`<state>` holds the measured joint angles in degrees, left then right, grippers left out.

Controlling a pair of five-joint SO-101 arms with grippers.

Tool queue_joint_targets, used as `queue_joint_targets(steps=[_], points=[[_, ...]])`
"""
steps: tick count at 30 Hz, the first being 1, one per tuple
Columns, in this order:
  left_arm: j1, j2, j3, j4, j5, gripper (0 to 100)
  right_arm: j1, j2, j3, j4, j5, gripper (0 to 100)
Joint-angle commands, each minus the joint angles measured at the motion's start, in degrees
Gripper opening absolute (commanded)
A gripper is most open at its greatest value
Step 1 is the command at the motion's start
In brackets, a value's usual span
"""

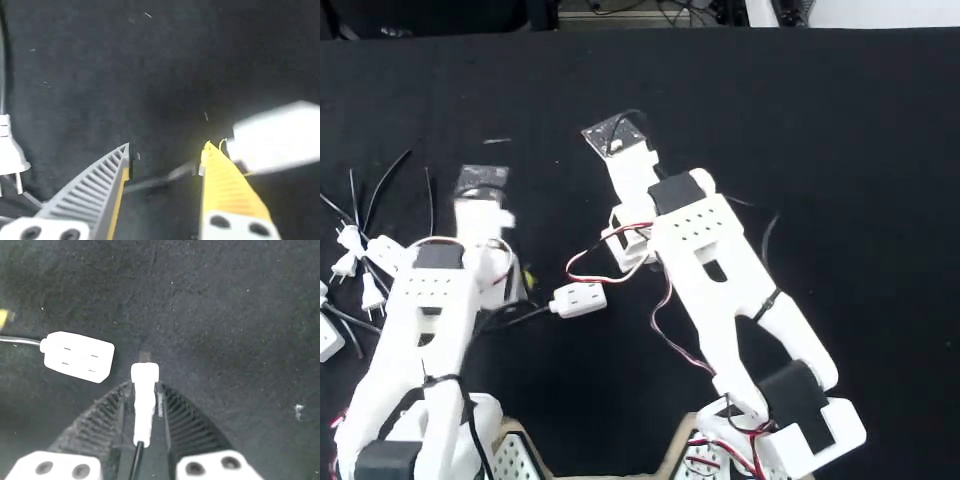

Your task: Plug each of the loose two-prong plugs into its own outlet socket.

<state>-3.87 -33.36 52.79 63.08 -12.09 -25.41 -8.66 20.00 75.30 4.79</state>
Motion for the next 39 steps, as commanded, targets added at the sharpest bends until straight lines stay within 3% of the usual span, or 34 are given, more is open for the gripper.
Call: queue_joint_targets(steps=[1,12,18,22,26,32,39], points=[[5.23,-0.62,-3.74,6.42,-11.25,23,0.97,-2.68,-0.22,-1.05,0.0,1.0],[12.35,10.02,2.86,-12.84,2.81,23,3.43,-3.21,-0.22,-0.62,3.08,1.0],[19.91,9.58,3.3,-14.86,8.18,23,3.96,-3.12,-0.22,-0.79,3.16,1.0],[20.35,6.15,3.74,-14.07,9.23,23,3.96,-3.03,-0.22,-0.79,3.16,1.0],[15.52,0.09,2.77,-7.3,8.7,23,3.96,-2.68,-0.22,-0.7,3.16,1.0],[1.01,-10.64,4.35,4.4,-1.85,23,3.6,-2.68,-0.22,-0.44,3.16,1.0],[-18.24,-19.87,19.03,0.53,-13.54,23,2.81,-2.51,-2.07,3.87,6.42,1.0]])
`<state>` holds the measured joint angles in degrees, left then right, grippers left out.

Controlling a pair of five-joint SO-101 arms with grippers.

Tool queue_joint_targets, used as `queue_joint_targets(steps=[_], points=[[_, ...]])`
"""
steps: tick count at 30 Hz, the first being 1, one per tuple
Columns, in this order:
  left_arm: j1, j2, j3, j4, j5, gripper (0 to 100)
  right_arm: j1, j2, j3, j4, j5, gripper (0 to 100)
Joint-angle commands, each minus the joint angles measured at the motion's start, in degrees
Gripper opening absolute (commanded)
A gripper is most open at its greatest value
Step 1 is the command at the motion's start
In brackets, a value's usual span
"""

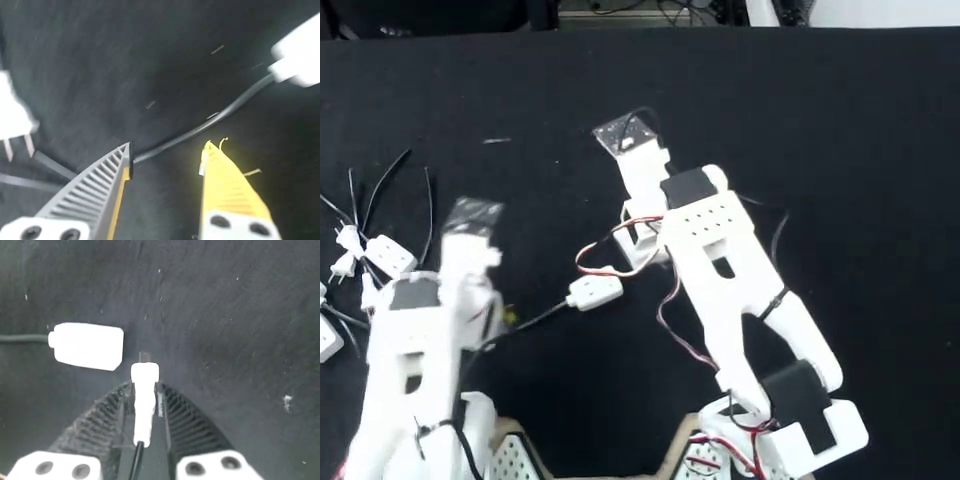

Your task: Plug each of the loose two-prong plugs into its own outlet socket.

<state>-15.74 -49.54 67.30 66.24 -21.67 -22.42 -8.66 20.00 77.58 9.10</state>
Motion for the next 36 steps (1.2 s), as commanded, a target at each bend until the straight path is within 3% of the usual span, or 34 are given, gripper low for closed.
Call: queue_joint_targets(steps=[1,6,18,36], points=[[-8.04,-5.19,6.81,-4.13,-5.01,23,-0.7,-2.07,-2.77,2.46,2.37,1.0],[-12.7,-13.45,13.58,-6.68,-6.86,23,-4.31,5.58,-9.27,8.7,2.37,1.0],[-13.23,-32.97,22.64,-3.69,-6.59,23,-5.01,24.84,-34.51,21.89,-4.57,1.0],[-13.41,-54.77,27.91,6.42,-6.77,23,-11.69,22.29,-23.96,15.65,-6.51,1.0]])
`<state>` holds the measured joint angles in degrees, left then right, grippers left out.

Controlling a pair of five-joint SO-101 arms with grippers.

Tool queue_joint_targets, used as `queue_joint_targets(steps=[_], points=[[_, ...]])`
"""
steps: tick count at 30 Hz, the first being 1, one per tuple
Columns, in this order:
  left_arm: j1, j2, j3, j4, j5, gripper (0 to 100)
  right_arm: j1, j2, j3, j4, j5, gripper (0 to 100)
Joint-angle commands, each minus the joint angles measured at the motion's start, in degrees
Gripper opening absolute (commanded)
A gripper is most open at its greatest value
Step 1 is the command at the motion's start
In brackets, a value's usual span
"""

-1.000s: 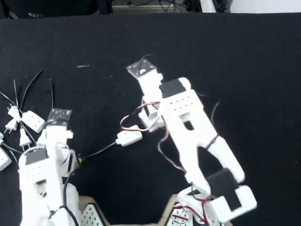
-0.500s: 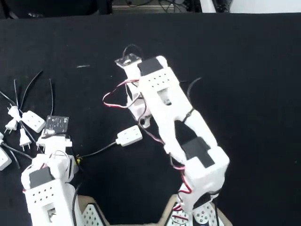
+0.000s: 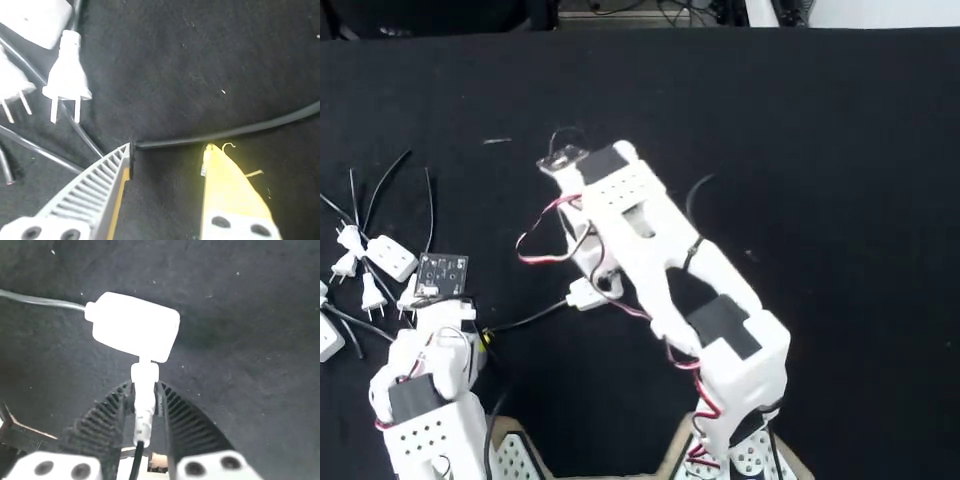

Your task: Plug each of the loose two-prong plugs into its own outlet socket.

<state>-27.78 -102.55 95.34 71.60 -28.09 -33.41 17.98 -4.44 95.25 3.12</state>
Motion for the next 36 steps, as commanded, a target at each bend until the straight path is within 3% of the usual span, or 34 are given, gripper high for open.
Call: queue_joint_targets(steps=[1,24,36], points=[[-1.36,-1.93,-0.13,1.14,-0.44,23,-0.09,-4.35,0.48,-2.2,-0.53,1.0],[-1.36,-1.76,-0.13,1.14,-0.53,23,2.46,-4.7,-1.54,-4.31,-3.16,1.0],[-3.03,-1.76,-0.13,1.05,-0.53,23,2.55,-13.23,14.11,-15.12,-3.25,1.0]])
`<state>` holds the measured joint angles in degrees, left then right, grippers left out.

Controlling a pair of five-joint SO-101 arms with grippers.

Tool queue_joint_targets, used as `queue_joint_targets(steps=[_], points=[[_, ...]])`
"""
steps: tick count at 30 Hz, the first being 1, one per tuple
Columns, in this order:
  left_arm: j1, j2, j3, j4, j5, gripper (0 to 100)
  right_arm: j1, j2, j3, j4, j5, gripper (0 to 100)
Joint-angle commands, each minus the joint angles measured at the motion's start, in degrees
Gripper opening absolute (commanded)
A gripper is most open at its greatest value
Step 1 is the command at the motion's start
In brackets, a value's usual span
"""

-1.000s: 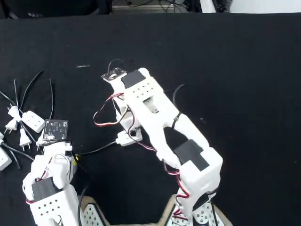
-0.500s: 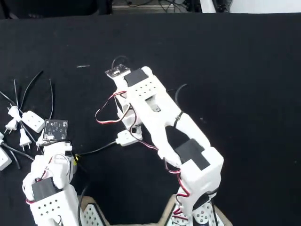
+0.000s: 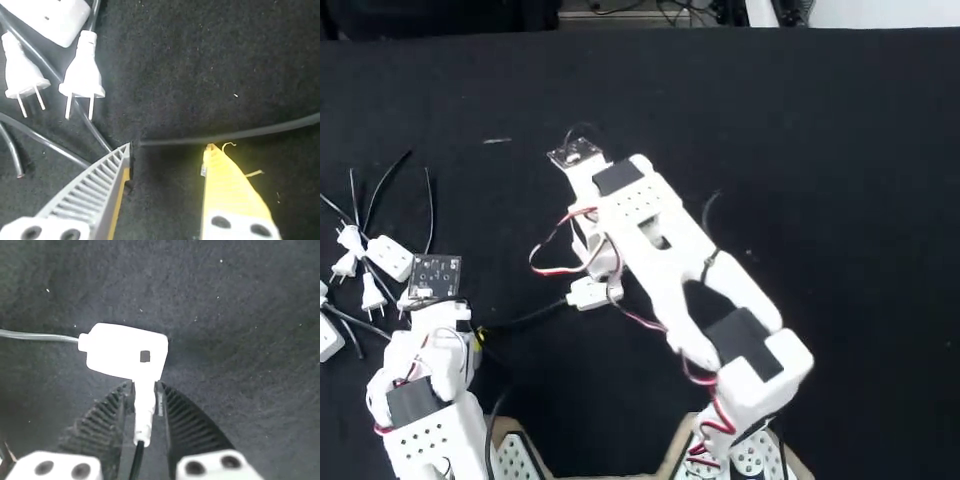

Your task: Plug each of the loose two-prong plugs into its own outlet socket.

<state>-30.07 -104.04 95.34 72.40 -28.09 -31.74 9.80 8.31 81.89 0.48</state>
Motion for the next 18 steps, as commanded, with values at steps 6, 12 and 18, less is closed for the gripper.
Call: queue_joint_targets(steps=[6,12,18], points=[[-0.75,-0.26,-0.13,0.26,-0.53,23,0.97,-6.29,-0.92,2.46,-0.26,1.0],[-0.75,-0.26,-0.13,0.26,-0.53,23,0.97,-6.2,-7.43,8.62,-0.26,1.0],[-0.84,-0.26,-0.13,0.26,-0.53,23,0.7,-1.36,-8.04,8.18,-0.18,1.0]])
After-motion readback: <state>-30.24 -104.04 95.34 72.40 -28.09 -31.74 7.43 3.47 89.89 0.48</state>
